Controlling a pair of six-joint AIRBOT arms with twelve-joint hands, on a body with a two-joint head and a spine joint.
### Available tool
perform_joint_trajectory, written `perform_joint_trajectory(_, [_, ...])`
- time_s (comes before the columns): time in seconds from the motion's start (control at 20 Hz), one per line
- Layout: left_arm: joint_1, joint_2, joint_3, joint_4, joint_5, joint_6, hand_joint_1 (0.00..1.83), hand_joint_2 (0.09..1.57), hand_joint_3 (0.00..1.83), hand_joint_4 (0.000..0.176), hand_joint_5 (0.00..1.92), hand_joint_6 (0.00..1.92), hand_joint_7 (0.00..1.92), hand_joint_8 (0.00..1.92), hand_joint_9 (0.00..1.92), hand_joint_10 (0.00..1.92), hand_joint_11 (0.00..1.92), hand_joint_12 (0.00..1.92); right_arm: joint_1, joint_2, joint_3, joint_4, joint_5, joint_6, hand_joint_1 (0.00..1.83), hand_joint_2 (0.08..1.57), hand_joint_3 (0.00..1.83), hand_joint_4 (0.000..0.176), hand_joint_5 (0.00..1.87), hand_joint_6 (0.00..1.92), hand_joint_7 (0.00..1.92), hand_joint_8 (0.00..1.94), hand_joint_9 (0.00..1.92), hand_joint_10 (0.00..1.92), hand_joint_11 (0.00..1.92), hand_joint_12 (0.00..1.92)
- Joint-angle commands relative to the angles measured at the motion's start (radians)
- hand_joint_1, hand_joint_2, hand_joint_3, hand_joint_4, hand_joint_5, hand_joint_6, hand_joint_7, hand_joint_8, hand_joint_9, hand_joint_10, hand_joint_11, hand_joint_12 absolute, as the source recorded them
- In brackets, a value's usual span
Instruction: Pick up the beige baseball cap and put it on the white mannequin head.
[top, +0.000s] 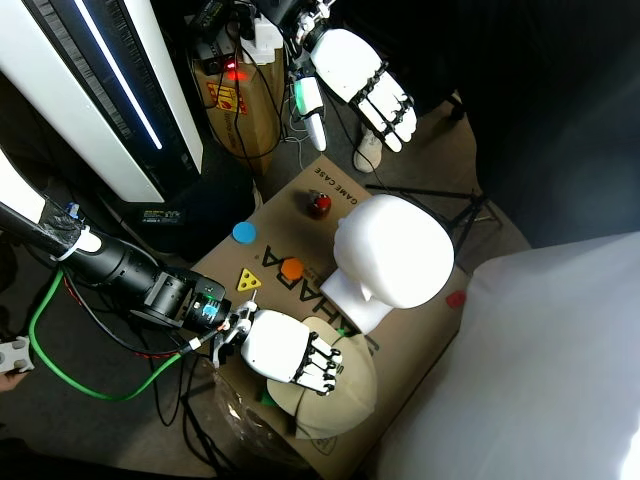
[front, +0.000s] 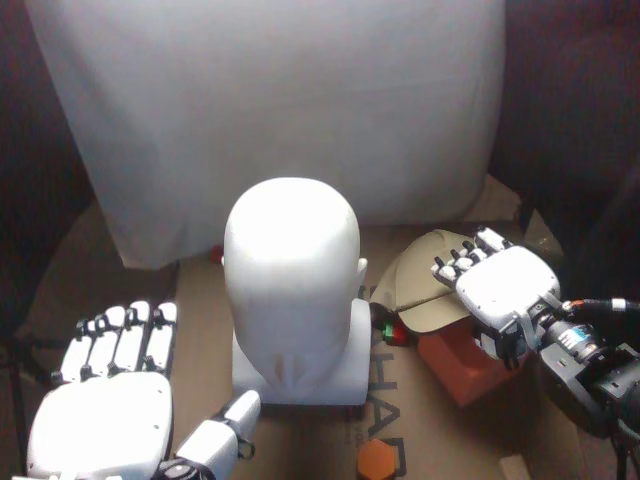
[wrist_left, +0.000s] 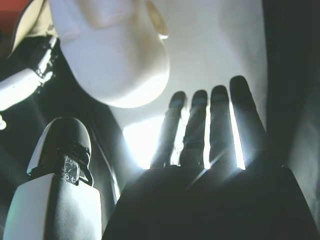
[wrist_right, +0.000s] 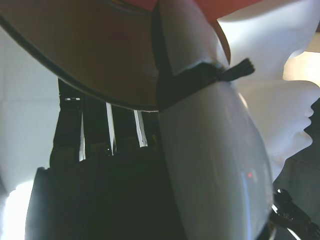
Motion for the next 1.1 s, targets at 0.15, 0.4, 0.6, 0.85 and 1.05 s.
perform_joint_trajectory(0.15, [-0.029, 0.000, 0.038, 0.104, -0.020, -0.035, 0.00, 1.13, 0.00, 0.000, 0.03, 0.00, 0.00, 0.00, 0.01, 0.00, 0.00, 0.33, 0.008, 0.004, 0.015, 0.010, 0.117, 0.009, 1.20, 1.09, 0.00, 0.000, 0.50, 0.01, 0.57, 0.00, 0.52, 0.02, 0.06, 1.13])
perform_joint_trajectory(0.4, [-0.053, 0.001, 0.072, 0.102, 0.020, -0.057, 0.00, 1.14, 0.00, 0.000, 0.03, 0.00, 0.01, 0.00, 0.03, 0.00, 0.00, 0.40, 0.011, 0.002, 0.024, 0.010, 0.124, 0.018, 1.19, 1.09, 0.00, 0.000, 0.52, 0.01, 0.60, 0.01, 0.54, 0.02, 0.09, 1.13])
perform_joint_trajectory(0.6, [-0.043, 0.003, 0.073, 0.098, 0.024, -0.064, 0.00, 1.14, 0.00, 0.000, 0.04, 0.00, 0.01, 0.00, 0.04, 0.00, 0.00, 0.43, 0.013, 0.000, 0.030, 0.011, 0.124, 0.020, 1.18, 1.09, 0.00, 0.000, 0.58, 0.01, 0.65, 0.01, 0.59, 0.02, 0.14, 1.13])
perform_joint_trajectory(0.85, [-0.030, 0.000, 0.075, 0.119, 0.022, -0.087, 0.00, 1.14, 0.00, 0.000, 0.04, 0.00, 0.01, 0.00, 0.04, 0.00, 0.00, 0.41, 0.014, 0.000, 0.033, 0.011, 0.122, 0.023, 1.19, 1.09, 0.00, 0.000, 0.59, 0.01, 0.68, 0.01, 0.61, 0.02, 0.17, 1.15])
perform_joint_trajectory(1.05, [-0.020, -0.003, 0.070, 0.117, 0.023, -0.087, 0.00, 1.14, 0.00, 0.000, 0.04, 0.00, 0.01, 0.00, 0.03, 0.00, 0.00, 0.39, 0.015, -0.001, 0.036, 0.013, 0.122, 0.023, 1.23, 1.09, 0.00, 0.000, 0.77, 0.03, 0.88, 0.03, 0.83, 0.08, 0.40, 1.22])
